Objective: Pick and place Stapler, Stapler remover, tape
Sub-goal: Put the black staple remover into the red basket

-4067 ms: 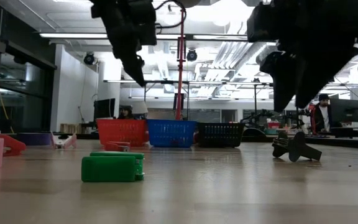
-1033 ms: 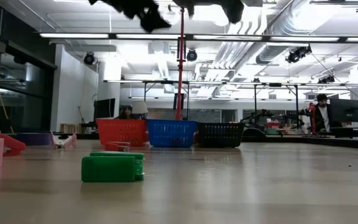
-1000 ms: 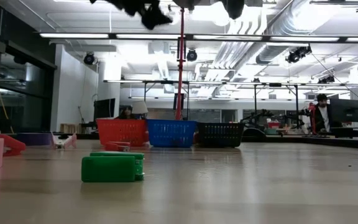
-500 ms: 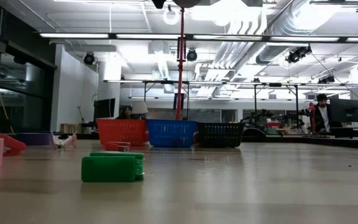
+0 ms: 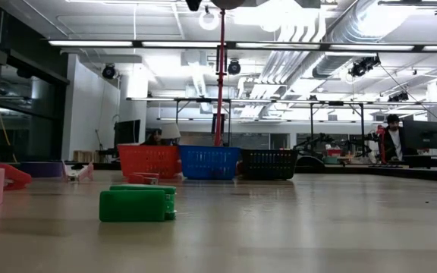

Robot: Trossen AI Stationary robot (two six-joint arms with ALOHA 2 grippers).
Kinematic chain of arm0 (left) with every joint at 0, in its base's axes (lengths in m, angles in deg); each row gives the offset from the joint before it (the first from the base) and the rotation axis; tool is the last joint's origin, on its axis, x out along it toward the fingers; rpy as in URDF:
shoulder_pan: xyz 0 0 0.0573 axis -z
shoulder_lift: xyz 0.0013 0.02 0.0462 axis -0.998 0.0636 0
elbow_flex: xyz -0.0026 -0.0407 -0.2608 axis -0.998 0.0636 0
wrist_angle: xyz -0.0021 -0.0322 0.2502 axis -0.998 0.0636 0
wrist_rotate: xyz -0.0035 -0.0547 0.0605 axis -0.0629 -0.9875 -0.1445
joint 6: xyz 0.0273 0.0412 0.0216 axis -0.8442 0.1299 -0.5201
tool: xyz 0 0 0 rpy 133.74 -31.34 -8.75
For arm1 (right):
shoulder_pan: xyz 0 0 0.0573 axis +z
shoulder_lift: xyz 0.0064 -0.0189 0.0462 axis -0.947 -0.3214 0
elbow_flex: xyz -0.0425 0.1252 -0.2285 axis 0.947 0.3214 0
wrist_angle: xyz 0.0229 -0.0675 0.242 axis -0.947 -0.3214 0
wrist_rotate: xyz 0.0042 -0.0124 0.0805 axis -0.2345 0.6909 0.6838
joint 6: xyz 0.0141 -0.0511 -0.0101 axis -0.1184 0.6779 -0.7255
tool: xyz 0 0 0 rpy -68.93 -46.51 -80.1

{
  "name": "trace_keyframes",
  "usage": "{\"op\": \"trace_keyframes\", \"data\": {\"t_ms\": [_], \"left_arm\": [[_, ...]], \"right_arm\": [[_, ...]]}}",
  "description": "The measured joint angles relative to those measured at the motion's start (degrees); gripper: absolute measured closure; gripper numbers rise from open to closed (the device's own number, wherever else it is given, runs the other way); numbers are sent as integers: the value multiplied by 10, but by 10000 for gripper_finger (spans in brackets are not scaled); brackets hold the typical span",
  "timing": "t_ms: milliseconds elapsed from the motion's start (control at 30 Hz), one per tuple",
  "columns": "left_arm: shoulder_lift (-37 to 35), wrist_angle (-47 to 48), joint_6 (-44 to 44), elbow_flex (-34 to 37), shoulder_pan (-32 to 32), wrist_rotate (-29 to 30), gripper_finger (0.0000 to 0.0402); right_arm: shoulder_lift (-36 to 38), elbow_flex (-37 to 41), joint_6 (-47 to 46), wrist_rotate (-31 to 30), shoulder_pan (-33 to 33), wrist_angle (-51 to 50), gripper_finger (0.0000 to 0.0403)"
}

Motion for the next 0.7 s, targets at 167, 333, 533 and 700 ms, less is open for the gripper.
{"op": "trace_keyframes", "data": {"t_ms": [167, 333, 533, 700], "left_arm": [[0, -1, 10, 0, 0, 1, 56], [0, 4, 11, 0, 0, 1, 59], [0, 8, 10, 0, 0, 10, 103], [1, 4, 10, 0, -1, 14, 162]], "right_arm": [[-14, 1, 0, 2, -8, 22, 320], [-15, 1, 10, 2, -10, 44, 320], [-15, 1, 14, 2, -9, 50, 320], [-15, 1, 14, 2, -9, 48, 320]]}}
